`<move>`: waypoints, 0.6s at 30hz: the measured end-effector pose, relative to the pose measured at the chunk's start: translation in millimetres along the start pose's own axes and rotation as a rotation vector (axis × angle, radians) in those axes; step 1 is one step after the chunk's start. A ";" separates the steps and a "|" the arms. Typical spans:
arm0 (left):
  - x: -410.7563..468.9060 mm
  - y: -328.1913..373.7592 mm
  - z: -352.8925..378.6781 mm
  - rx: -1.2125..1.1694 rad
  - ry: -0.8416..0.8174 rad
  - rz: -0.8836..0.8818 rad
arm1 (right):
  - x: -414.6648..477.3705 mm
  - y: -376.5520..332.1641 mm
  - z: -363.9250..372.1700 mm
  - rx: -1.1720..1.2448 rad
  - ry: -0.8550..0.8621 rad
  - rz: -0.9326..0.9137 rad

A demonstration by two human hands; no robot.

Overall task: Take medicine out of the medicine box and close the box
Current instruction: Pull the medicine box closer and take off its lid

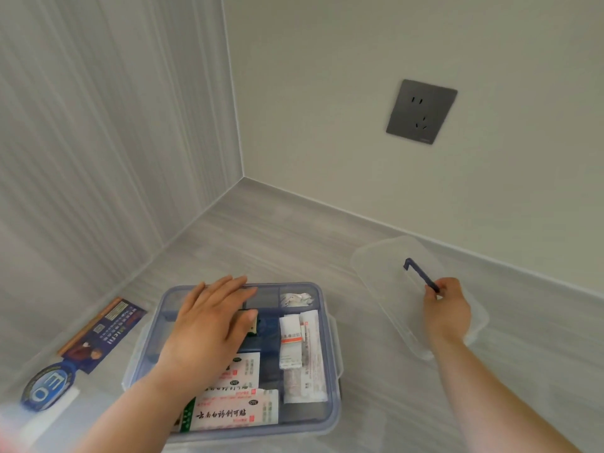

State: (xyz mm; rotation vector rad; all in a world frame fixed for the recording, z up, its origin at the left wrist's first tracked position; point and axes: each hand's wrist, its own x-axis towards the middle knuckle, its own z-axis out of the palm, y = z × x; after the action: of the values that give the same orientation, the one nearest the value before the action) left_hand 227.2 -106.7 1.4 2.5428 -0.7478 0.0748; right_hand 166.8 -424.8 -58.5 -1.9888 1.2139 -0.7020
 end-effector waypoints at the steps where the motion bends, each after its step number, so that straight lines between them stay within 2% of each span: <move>1: -0.1 0.1 0.0 -0.009 0.008 0.008 | 1.9 4.8 0.2 -0.003 0.007 0.005; 9: -3.4 7.0 -17.7 -0.247 0.055 -0.035 | 3.2 12.3 -6.1 -0.045 -0.069 -0.020; 13: -16.3 0.0 -38.9 -0.190 0.047 -0.035 | -19.3 -13.4 -21.0 -0.052 -0.022 -0.211; 18: -43.0 -21.0 -52.2 -0.020 0.064 -0.082 | -68.9 -59.9 -33.1 -0.029 -0.269 -0.512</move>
State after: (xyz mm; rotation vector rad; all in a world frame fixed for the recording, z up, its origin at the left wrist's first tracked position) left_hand 205.9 -45.6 30.3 2.5362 -0.6156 0.1203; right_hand 145.5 -352.4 2.5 -2.3549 0.5605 -0.6277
